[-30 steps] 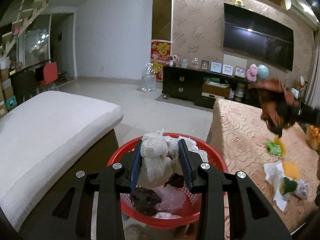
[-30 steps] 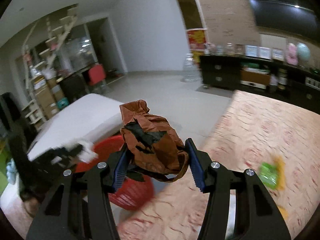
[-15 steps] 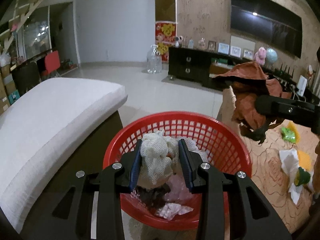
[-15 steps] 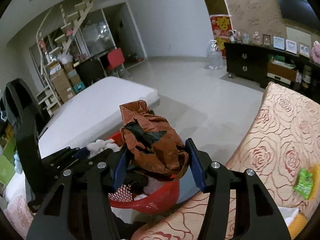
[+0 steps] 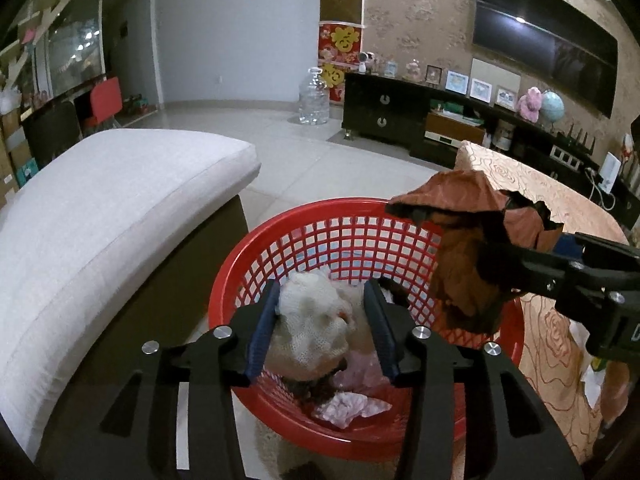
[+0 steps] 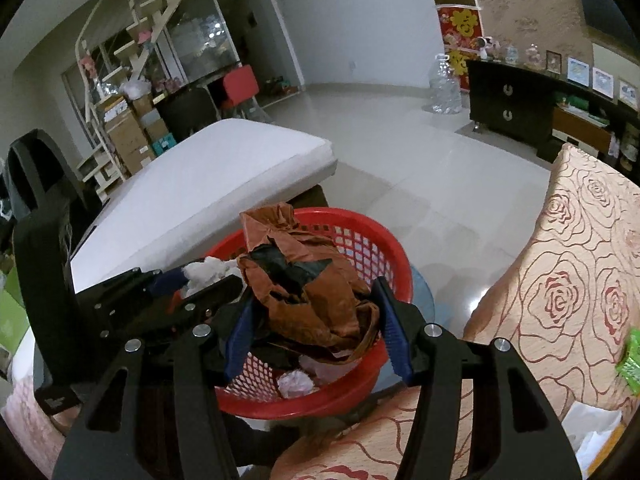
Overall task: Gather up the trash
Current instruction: 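Open both tools to drop the net and cloth into the wastebasket, then move both tools back to the trash on the table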
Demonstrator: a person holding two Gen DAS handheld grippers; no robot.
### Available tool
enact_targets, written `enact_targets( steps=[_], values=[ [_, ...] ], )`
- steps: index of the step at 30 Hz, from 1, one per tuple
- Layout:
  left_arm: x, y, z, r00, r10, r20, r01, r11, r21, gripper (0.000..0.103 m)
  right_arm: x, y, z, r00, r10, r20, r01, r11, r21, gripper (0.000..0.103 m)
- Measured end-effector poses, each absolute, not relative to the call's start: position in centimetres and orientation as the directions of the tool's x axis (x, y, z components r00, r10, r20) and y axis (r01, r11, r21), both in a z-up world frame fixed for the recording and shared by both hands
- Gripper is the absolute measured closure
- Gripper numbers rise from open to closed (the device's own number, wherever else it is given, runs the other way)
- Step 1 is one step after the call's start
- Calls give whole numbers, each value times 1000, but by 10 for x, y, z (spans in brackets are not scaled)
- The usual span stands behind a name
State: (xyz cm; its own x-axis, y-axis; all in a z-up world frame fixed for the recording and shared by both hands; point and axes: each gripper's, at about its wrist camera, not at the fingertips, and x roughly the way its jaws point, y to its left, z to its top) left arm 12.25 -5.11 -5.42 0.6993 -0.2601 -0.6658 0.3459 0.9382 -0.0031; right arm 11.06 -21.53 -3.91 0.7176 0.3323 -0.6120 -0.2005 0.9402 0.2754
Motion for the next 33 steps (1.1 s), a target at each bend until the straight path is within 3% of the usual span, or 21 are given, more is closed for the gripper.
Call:
enact_targets(
  steps=[2, 4, 6, 15, 33],
  values=[
    [122, -49, -53, 697, -267, -666, 348, 937, -12, 56, 110, -215, -39, 714, 342, -611, -208, 937, 282, 44],
    [122, -47, -53, 687, -275, -673, 347, 937, -29, 45, 109, -216, -39, 713, 350, -608, -209, 933, 292, 39],
    [121, -43, -52, 690, -279, -667, 339, 940, -43, 45, 108, -217, -38, 714, 354, -604, -207, 931, 301, 33],
    [115, -25, -41, 740, -276, -613, 299, 952, -67, 28, 98, -218, -36, 731, 325, -599, -192, 942, 277, 33],
    [100, -29, -31, 790, -268, -551, 308, 951, -21, 23, 54, -256, -17, 819, 141, -556, -57, 984, 167, 30]
  ],
)
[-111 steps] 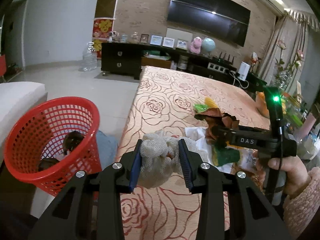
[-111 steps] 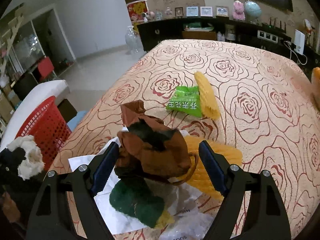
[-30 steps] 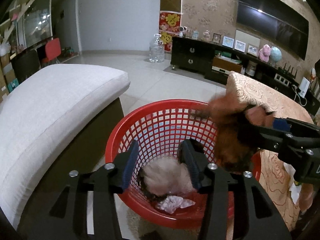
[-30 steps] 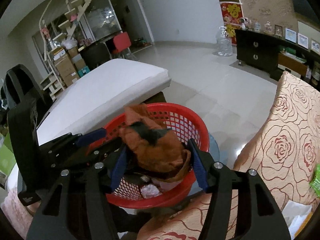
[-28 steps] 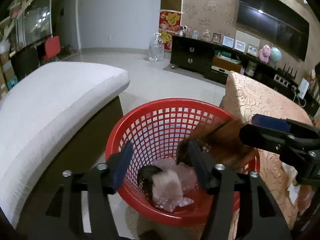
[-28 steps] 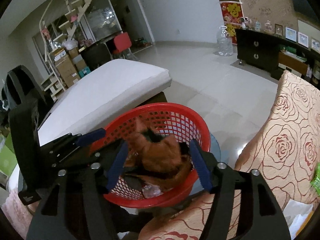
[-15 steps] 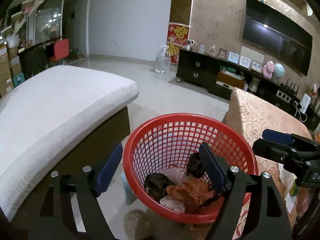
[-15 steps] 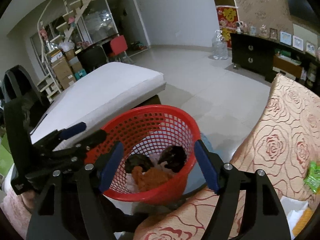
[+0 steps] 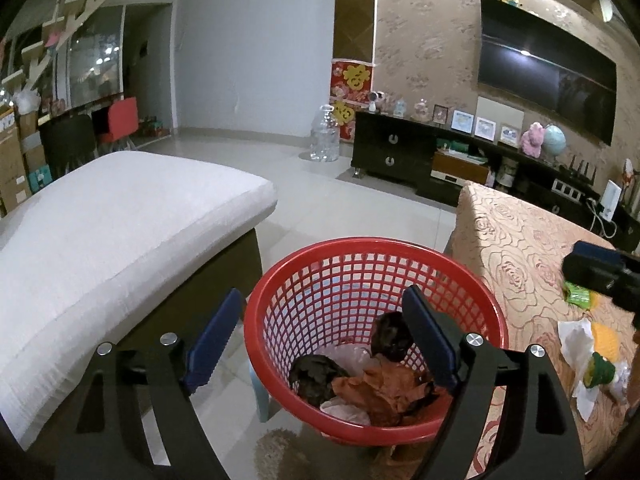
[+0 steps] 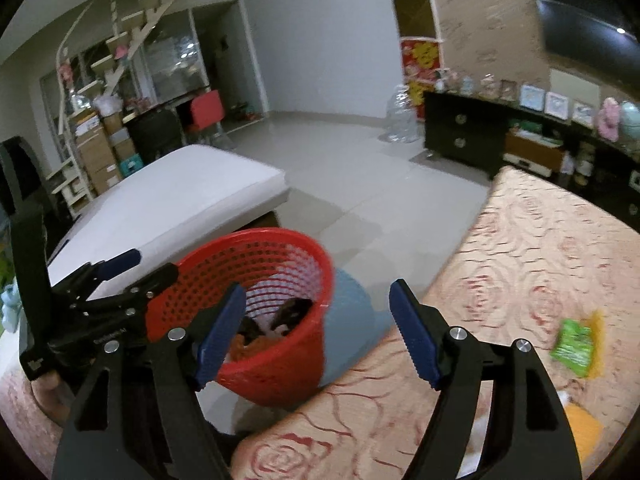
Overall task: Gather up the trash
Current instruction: 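Move both tools back to the trash on the table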
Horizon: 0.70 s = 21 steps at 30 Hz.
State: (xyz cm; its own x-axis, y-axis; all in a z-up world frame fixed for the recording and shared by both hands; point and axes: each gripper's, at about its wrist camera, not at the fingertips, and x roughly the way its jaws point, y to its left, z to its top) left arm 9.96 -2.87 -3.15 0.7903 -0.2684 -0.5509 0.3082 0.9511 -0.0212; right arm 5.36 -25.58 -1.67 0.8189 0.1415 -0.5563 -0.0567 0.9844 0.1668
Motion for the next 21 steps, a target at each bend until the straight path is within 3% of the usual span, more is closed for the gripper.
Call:
enact_targets(
  steps=[12, 21],
  values=[
    [89, -37, -29, 790, -299, -535, 346, 938, -13, 23, -20, -326, -12, 856, -84, -510, 180, 973, 142, 28],
    [83, -47, -29, 781, -328, -531, 378, 925, -16, 23, -83, -373, -32, 812, -217, -542, 358, 919, 168, 28]
  ],
)
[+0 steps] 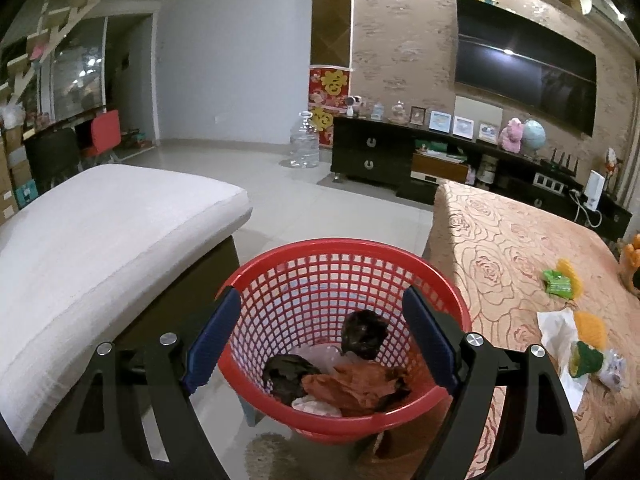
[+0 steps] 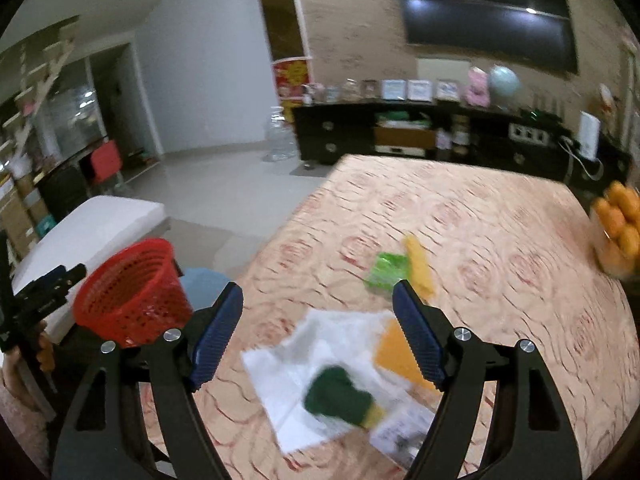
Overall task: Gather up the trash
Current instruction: 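Move both tools back to the trash on the table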
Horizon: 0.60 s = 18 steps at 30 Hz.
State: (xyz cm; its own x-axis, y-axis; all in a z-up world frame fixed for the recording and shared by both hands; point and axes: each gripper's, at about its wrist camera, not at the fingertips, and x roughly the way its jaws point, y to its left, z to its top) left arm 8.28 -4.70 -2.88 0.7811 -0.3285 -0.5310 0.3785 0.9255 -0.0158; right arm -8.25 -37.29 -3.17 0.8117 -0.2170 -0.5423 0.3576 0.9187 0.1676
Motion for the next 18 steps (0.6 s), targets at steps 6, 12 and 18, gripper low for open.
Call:
enact_targets(
  steps=[6, 12, 18],
  values=[
    [77, -54, -30, 776, -342, -529, 396, 918, -13, 23, -105, -389, -45, 788, -252, -562, 417, 890, 185, 28],
    [69, -65, -32, 765, -362, -533, 424, 906, -7, 23, -105, -395, -70, 759, -222, -611, 411, 892, 187, 28],
    [65, -75, -34, 756, -366, -542, 440, 898, 7, 23, -88, -382, -97, 723, -139, -676, 340, 924, 173, 28]
  ],
)
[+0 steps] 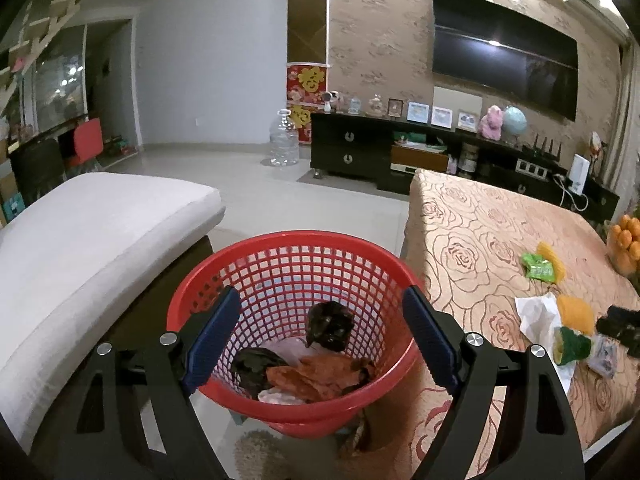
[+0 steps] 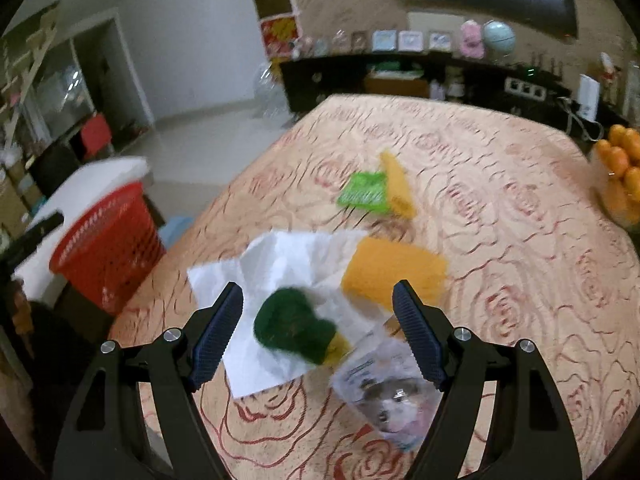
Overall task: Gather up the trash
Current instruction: 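Move both tools back to the trash on the table, then grasp the green scrubber with the right tool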
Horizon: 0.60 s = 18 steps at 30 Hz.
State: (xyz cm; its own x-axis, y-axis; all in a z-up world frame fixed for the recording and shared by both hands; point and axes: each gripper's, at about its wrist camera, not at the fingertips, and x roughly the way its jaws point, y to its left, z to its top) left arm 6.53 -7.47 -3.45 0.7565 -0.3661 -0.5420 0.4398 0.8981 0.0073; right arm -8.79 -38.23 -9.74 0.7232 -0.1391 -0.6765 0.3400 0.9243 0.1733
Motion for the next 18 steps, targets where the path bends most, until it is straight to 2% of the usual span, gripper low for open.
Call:
enact_targets(
  steps=[7, 12, 18],
  values=[
    [65, -77, -37, 750, -366, -550, 444, 896, 9, 23, -63, -365, -126, 666, -115, -737, 280, 954, 104, 29],
    [65, -77, -38, 751, -362, -552, 443, 897, 15, 23, -51, -358, -136, 640, -117, -759, 253, 965, 65, 44],
    [66, -77, -38, 750, -362, -553, 444, 896, 15, 23, -50, -360, -138, 635, -128, -762, 259, 964, 54, 54]
  ],
)
